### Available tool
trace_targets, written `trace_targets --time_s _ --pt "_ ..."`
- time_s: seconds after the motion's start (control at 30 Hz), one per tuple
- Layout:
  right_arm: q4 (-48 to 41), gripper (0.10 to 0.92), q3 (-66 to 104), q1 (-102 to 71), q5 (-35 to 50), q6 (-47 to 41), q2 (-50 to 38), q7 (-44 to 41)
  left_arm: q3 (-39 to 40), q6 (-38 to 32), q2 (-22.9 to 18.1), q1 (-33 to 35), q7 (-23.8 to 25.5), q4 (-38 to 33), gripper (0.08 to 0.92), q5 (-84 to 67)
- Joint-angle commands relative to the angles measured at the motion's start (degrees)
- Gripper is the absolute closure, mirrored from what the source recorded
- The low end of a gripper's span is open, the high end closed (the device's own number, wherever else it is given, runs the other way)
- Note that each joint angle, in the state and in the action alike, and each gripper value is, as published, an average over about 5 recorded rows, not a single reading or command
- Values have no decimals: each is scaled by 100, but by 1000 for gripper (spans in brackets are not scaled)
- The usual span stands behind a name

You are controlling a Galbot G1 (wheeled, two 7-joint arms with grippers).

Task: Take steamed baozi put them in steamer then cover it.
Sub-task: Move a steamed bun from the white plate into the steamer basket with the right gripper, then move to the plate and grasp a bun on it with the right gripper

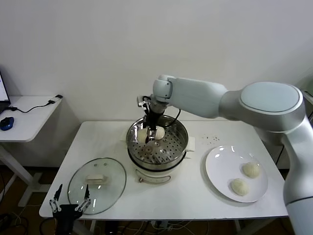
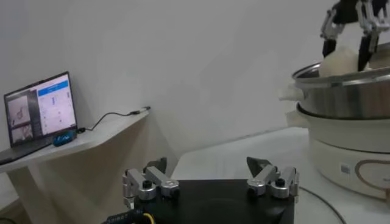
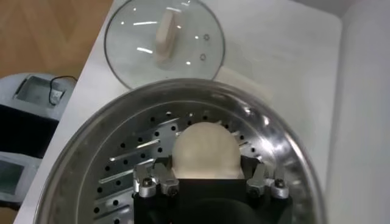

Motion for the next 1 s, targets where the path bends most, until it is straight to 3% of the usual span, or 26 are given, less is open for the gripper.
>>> trace_targets --time_s 0.03,0.57,0.73,1.0 --pt "-89 304 -54 -337 -116 -15 205 56 9 11 -6 -7 -8 48 177 -10" --pt "237 203 168 -136 -252 -74 -187 82 25 38 -6 -68 -2 87 177 34" --pt "941 203 165 490 -262 -8 -897 32 56 59 -9 -94 3 60 177 55" --pt "2370 203 222 1281 -500 125 -2783 40 151 73 -51 -128 5 56 177 148"
